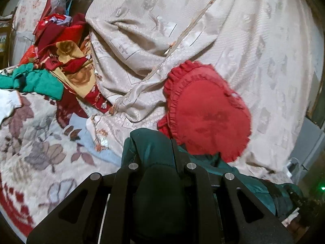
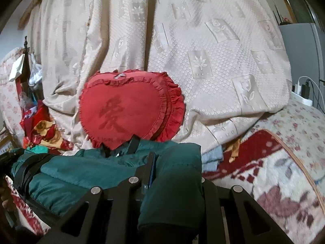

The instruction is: Fold large clothes

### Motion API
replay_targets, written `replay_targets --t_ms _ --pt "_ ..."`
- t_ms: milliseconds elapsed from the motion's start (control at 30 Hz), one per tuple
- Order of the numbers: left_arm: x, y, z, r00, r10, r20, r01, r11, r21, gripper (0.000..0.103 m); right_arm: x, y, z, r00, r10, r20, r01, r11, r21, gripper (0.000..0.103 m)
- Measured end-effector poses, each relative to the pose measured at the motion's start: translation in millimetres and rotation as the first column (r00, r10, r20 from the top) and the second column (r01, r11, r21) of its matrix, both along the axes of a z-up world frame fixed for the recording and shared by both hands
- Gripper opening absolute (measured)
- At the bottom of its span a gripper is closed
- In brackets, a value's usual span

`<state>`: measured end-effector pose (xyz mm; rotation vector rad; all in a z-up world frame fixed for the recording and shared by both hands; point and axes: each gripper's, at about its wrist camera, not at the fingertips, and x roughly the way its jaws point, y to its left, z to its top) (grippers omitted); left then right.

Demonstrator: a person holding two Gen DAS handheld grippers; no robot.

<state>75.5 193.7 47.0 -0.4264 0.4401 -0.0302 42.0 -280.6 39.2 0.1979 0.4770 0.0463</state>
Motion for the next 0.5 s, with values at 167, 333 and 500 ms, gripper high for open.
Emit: replay_targets --t_ms 167,333,500 --pt "70 -7 -26 0.996 0.052 -0.072 -0.048 0.997 0.052 0.014 76 1 -11 0.998 -0.017 -0.058 0.017 1.000 -0.005 0.018" --pt "122 -9 -64 0.986 0.075 -0.149 -0.065 0.995 0.070 0.014 142 -1 -44 0.992 -0.014 -0.128 0.015 1.000 0.008 0.018" --pt "153 -11 -110 0.963 0.087 -0.256 -0.065 0.994 0.091 0.015 184 -2 -92 0.971 0.011 -0.239 0.002 0.999 0.053 0.019"
